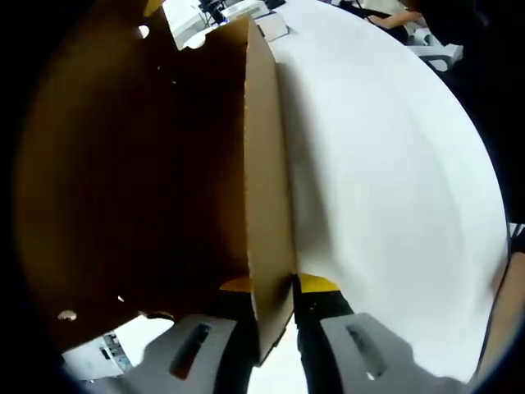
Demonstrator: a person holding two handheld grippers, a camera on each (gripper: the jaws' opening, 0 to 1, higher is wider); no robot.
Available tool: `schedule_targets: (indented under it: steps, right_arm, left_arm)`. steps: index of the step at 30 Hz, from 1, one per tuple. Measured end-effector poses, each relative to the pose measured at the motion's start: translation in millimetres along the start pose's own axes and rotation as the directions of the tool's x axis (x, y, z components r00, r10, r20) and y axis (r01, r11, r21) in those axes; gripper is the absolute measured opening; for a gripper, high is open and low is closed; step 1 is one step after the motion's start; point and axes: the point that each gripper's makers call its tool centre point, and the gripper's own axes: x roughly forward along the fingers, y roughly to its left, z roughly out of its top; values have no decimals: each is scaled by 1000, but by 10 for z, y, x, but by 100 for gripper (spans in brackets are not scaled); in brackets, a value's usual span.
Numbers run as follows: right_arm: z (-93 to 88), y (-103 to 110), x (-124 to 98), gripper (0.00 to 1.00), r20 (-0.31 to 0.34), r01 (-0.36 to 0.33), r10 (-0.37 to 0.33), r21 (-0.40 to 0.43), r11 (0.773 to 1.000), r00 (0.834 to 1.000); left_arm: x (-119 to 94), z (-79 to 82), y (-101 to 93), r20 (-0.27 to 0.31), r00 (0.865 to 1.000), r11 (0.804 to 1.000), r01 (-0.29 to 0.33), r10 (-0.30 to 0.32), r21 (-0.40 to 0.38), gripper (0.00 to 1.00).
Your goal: Operate the shoe box by opening the lid, removing the specified soft item, and placing it in the target area until the item is outside and the box remains undamaged.
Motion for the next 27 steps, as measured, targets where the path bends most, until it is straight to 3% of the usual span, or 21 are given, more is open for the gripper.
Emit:
schedule_targets:
  steps: [7, 11, 13, 16, 23, 27]
  right_arm:
    - [-4, 2, 2, 7, -4, -1, 1, 5, 1000, 1000]
    - [-8, 8, 12, 7, -8, 0, 0, 8, 1000, 1000]
    - [-5, -1, 20, 7, -7, 1, -1, 19, 1000, 1000]
    - [-7, 10, 19, 7, -9, 4, -4, 18, 1000, 1000]
    - [-4, 2, 21, 7, -6, 3, -3, 22, 1000, 1000]
    - [-5, -4, 19, 7, -3, -2, 2, 21, 1000, 1000]
  left_arm:
    - [4, -9, 18, -9, 1000, 1000, -5, 5, -12, 16]
    - [-8, 7, 10, 1, 1000, 1000, -2, 2, -21, 22]
    - [-64, 34, 70, 13, 999, 999, -36, 36, -11, 23]
    - [-218, 166, 181, 70, 991, 993, -115, 114, 14, 28]
    - [-552, 498, 99, 192, 968, 976, -186, 162, 113, 30]
    - [-773, 805, 24, 329, 931, 957, -228, 161, 178, 30]
